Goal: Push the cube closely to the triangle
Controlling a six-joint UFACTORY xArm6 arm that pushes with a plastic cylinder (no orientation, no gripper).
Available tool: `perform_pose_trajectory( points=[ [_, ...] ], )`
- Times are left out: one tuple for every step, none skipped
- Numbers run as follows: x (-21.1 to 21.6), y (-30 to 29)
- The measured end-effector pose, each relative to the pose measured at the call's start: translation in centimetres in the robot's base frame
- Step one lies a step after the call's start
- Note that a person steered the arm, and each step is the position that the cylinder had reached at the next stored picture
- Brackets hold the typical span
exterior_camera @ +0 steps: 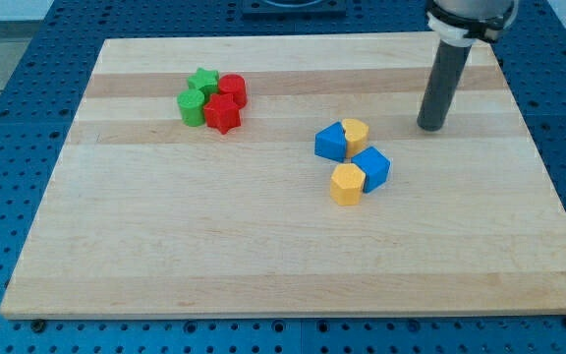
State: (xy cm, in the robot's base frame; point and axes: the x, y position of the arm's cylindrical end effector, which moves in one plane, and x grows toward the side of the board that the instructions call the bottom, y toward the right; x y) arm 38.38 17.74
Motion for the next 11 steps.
perform_pose_trajectory(
  points=[
    [1.0, 2.7],
    [4.1, 1.8],
    [5.1, -2.1],
    [6.0, -0.3],
    [7.8, 1.7],
    [8.7, -1.2],
    [8.7, -6.4],
    [8.7, -7.1],
    [8.7, -7.3],
    [8.5, -8.5],
    [7.7, -9.1]
  ],
)
